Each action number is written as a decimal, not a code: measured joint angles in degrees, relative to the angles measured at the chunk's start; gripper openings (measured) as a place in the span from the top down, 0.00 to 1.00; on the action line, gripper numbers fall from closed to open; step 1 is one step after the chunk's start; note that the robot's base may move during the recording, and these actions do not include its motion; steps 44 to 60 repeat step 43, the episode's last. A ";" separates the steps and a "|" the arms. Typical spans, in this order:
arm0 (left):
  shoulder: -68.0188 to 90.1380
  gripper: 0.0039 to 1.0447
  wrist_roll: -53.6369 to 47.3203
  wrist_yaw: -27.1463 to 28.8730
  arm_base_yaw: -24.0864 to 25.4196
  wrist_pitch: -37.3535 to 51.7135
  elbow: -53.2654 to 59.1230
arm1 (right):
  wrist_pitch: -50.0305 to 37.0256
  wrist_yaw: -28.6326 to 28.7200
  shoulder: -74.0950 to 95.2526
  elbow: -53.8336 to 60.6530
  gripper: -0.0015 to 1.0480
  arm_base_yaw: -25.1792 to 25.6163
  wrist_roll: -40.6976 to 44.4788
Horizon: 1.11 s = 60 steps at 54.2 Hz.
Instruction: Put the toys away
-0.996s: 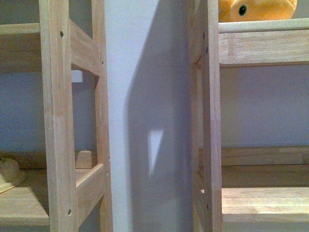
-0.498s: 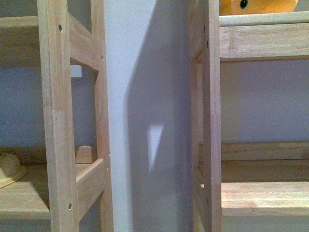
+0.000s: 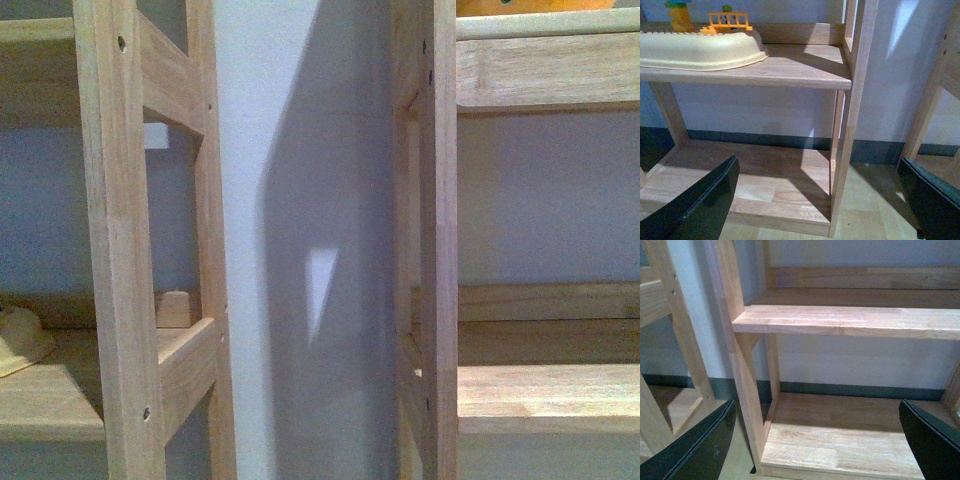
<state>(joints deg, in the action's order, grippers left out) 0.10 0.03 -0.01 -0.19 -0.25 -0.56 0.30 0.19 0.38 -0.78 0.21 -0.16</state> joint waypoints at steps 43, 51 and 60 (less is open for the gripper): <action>0.00 0.06 0.00 0.02 0.00 0.00 0.00 | 0.00 0.00 0.00 0.00 0.06 0.00 0.00; 0.00 0.06 0.00 0.02 0.00 0.00 0.00 | 0.00 0.00 0.00 0.00 0.06 0.00 0.00; 0.00 0.06 0.00 0.02 0.00 0.00 0.00 | 0.00 0.00 0.00 0.00 0.06 0.00 0.00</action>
